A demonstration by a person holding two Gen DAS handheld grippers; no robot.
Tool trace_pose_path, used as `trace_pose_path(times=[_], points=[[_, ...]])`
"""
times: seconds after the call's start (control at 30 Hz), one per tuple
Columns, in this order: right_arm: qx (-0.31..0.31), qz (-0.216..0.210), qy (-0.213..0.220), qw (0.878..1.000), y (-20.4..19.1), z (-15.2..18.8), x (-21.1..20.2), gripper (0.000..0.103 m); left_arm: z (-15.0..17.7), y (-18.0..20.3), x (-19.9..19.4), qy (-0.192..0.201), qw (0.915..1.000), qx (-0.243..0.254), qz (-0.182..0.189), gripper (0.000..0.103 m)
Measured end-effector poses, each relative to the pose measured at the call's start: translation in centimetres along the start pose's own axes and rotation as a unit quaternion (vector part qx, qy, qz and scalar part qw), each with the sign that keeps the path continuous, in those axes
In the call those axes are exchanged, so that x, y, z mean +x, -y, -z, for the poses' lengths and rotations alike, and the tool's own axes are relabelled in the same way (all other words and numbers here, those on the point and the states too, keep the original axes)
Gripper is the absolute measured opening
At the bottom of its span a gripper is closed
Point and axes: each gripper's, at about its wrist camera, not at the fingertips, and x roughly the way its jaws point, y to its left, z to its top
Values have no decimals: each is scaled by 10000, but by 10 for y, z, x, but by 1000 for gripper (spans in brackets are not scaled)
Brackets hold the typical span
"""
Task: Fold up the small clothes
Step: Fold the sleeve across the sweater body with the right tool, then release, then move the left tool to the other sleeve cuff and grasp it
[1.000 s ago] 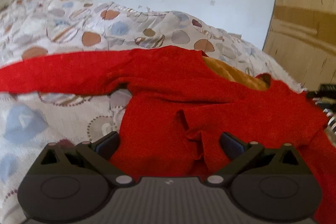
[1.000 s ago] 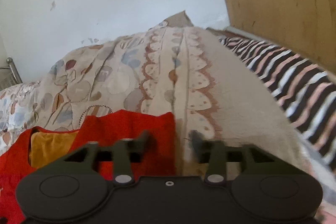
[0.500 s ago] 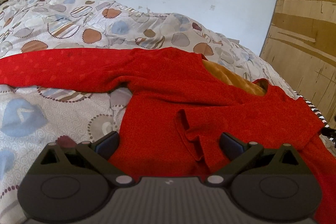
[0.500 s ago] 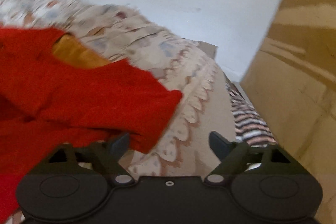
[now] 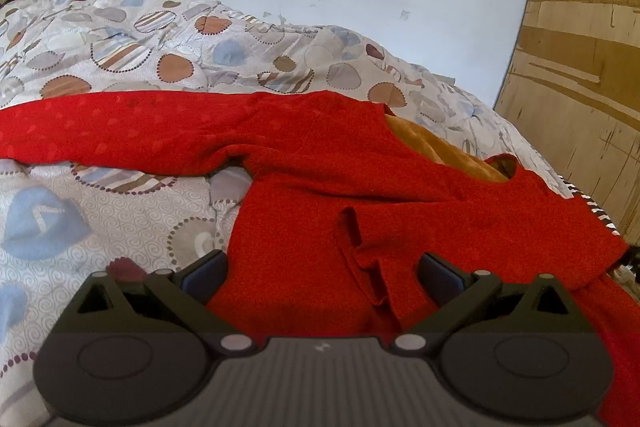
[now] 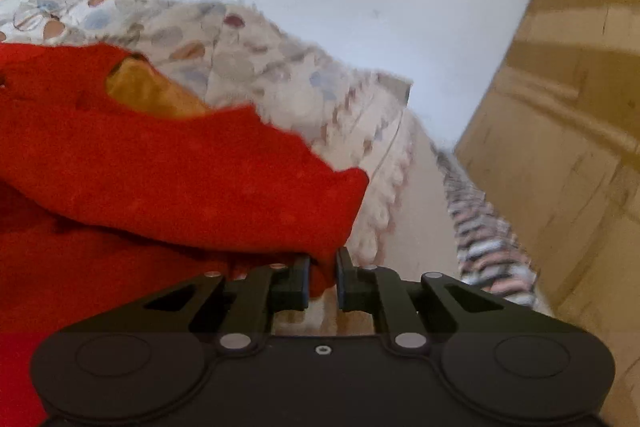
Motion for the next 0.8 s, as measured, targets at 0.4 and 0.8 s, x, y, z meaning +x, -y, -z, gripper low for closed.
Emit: trace_pose_path(times=[0.4, 0.8], points=[[898, -260, -32, 9956, 18, -1, -26, 45, -12, -9, -11, -87, 9991, -409, -1, 103], [1709, -1394, 585, 9736, -52, -9, -134, 103, -59, -126, -88, -225, 9641, -1372, -2263, 103]])
